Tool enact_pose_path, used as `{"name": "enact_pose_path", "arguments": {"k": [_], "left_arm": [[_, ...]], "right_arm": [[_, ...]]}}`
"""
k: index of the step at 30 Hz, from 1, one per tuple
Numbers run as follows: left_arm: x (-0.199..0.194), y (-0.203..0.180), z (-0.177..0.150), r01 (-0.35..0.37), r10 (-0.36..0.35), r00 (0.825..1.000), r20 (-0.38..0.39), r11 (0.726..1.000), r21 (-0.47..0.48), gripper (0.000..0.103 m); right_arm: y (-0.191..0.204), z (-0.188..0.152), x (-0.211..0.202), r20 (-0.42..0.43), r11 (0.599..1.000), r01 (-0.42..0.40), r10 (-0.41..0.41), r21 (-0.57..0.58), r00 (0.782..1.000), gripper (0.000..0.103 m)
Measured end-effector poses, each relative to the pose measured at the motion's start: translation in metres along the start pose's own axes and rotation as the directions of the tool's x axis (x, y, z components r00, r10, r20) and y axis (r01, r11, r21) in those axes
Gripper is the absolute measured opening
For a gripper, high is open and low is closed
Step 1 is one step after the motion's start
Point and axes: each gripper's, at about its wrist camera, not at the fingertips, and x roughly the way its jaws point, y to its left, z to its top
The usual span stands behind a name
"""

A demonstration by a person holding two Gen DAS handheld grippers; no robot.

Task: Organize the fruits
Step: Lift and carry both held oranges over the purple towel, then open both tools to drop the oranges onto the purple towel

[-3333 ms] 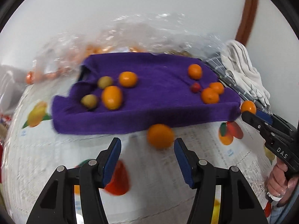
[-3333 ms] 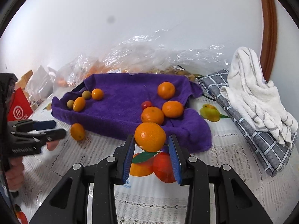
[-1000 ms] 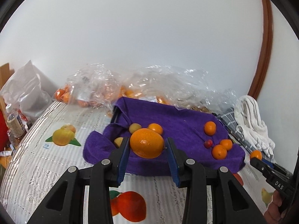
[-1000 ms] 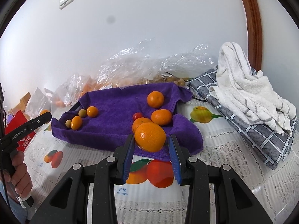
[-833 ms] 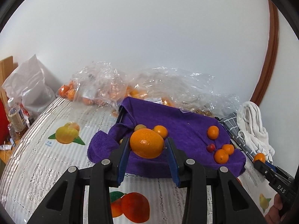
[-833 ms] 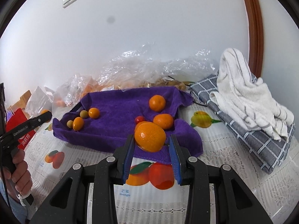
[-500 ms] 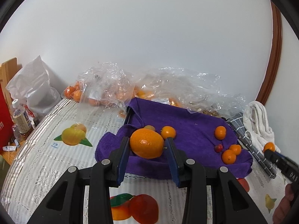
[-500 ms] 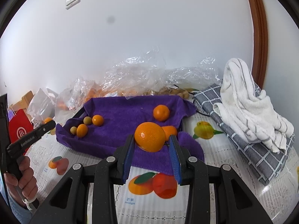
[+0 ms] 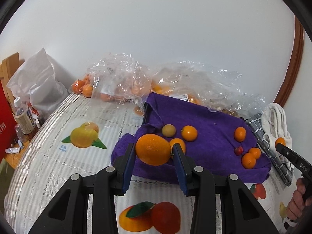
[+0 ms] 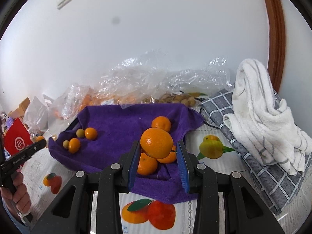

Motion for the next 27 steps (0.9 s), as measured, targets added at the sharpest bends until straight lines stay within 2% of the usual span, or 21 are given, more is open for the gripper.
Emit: {"name": "enact_pose_path", "arguments": {"k": [6, 12, 19, 22, 27], "left_arm": [[0.007, -0.009, 0.007, 0.022, -0.022, 0.999, -0.050, 1.000, 0.014, 0.037], [0.020, -0.039, 0.025, 0.053, -0.046, 0.995, -0.090, 0.996, 0.070, 0.037], [0.047, -0.062, 0.026, 0.102, -0.085, 0.978, -0.189, 0.992, 0.081, 0.037], [0.057, -0.065, 0.023, 0.106, -0.085, 0.973, -0.215, 0.990, 0.089, 0.037], [0.072, -0.073, 0.017, 0.128, -0.097, 0.960, -0.261, 0.986, 0.105, 0.037]], "right_arm": [[0.001, -0.012, 0.022, -0.049, 1.000, -0.008, 0.007, -0.025, 0.999, 0.037], [0.011, -0.008, 0.032, -0.092, 0.998, -0.016, 0.011, -0.059, 0.996, 0.037], [0.022, 0.018, 0.055, -0.120, 0.994, -0.033, 0.020, -0.109, 0.993, 0.032], [0.018, 0.017, 0.066, -0.140, 0.994, -0.029, 0.013, -0.107, 0.990, 0.032], [0.007, 0.007, 0.073, -0.146, 0.996, -0.068, 0.059, -0.059, 0.988, 0.032]]}}
